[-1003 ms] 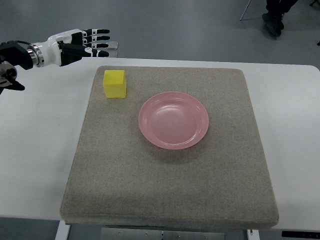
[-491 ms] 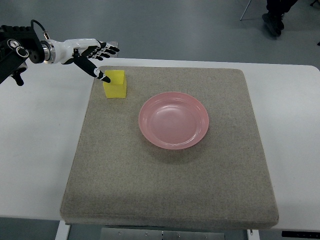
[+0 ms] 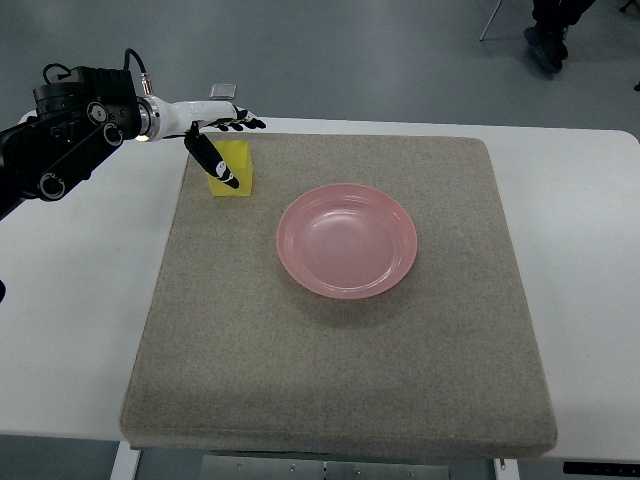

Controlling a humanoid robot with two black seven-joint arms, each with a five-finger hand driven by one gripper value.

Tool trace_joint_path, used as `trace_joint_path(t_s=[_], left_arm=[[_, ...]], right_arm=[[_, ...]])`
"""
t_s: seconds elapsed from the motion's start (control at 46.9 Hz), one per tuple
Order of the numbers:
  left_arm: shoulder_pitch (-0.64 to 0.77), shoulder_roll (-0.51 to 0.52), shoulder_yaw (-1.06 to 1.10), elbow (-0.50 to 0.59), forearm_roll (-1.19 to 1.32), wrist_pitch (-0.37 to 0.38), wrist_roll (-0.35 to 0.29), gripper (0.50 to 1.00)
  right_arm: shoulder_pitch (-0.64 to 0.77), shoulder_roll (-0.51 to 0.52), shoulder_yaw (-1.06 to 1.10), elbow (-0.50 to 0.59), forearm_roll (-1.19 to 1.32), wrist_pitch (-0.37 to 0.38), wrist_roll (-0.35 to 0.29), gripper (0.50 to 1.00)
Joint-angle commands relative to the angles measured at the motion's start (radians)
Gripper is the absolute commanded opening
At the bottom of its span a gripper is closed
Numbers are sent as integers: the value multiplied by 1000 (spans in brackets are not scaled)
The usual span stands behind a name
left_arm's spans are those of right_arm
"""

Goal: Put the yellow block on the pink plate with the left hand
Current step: 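Lower the left hand onto the yellow cube and close fingers around it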

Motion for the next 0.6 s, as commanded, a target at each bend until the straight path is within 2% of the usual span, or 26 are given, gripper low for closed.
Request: trace_joint_path(t_s=[0.0, 0.256, 0.47, 0.576], left_arm=[[0, -1, 7, 0, 21, 0, 0, 994], [0, -7, 27, 8, 30, 6, 0, 994], [0, -9, 141, 8, 28, 147, 0, 992], [2, -15, 162, 8, 28, 164, 0, 992]], right_arm=[[0, 0, -1, 0, 0, 0, 0, 924], [0, 0, -1, 0, 0, 0, 0, 924], [0, 0, -1, 0, 0, 0, 0, 924], [0, 0, -1, 0, 0, 0, 0, 924]])
